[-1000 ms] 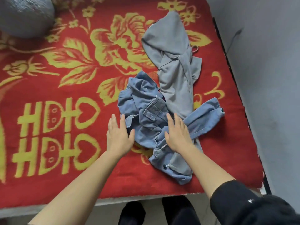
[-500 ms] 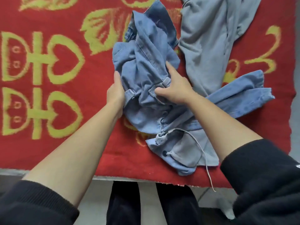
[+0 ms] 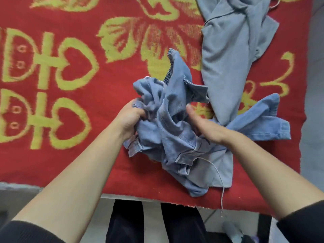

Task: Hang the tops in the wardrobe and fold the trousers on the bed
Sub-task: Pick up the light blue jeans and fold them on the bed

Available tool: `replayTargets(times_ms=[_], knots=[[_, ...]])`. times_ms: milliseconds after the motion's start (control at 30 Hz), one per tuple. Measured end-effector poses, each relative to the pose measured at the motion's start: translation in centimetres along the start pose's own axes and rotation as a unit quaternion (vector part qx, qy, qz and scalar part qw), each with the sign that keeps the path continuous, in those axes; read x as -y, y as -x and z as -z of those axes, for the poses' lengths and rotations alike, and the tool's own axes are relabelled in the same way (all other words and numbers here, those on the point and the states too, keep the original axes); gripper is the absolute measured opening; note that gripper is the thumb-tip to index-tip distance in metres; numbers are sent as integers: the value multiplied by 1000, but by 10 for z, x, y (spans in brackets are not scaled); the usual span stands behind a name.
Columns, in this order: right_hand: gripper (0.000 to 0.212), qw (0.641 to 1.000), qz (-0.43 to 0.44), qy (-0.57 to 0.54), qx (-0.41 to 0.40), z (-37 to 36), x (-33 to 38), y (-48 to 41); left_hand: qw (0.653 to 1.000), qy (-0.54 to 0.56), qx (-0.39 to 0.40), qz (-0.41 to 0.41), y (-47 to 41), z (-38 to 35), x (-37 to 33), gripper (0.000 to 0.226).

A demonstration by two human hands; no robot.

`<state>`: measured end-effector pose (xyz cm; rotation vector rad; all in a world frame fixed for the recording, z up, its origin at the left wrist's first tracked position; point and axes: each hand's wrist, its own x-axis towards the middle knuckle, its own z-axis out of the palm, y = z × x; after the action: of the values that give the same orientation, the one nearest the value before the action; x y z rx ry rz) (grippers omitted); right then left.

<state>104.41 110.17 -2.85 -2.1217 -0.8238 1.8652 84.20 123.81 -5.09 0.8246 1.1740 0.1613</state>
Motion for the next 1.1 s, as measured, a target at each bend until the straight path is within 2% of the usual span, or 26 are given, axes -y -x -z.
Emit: replayTargets(times_ms=[33,100,167,200,233,300,367,400,433,500,533,567,667,733,800,867,933,1033,1100], knots=[[88,999,-26,4,-42,7,8,-4,999,-34,12,1,2,0,3,29],[77,977,-51,66,-195,20,12,-15,994,-111,23,11,12,-3,8,26],[77,942,-5,69,-330,28,24,-21,985,-168,26,18,19,-5,17,30],[77,929,47,34,-365,30,40,-21,978,-203,34,22,21,-4,23,24],[79,920,98,-1,-379,31,56,-24,968,-244,44,26,27,-6,24,17],[96,921,163,-13,-353,25,88,-26,947,-311,65,44,33,-7,28,26],[112,951,166,40,-258,9,113,-25,936,-341,64,48,41,-8,36,34],[113,967,146,79,-194,-1,121,-24,932,-355,69,25,48,-9,38,34],[107,975,119,134,-131,-11,124,-22,932,-355,67,-7,55,-9,38,32],[79,959,74,266,-63,-34,121,-22,933,-343,86,-67,67,-7,39,21],[63,944,68,316,-73,-44,116,-21,927,-349,82,-112,70,-1,45,19],[50,934,69,336,-103,-51,111,-18,938,-328,67,-93,75,6,48,19],[28,922,81,306,-223,-52,98,11,959,-265,23,-100,97,30,55,27],[28,926,72,230,-290,-37,92,38,976,-201,-11,-81,113,51,52,34],[33,912,52,174,-368,-21,88,72,986,-139,-64,-62,127,70,35,40],[32,888,47,149,-432,-10,94,107,985,-120,-98,-78,145,84,8,22],[29,872,53,150,-462,-9,113,143,982,-130,-80,-112,163,95,-26,8],[29,847,86,188,-490,-18,157,194,966,-209,-10,-150,198,107,-82,23],[28,834,131,199,-498,-26,191,229,948,-262,34,-176,220,121,-117,17]])
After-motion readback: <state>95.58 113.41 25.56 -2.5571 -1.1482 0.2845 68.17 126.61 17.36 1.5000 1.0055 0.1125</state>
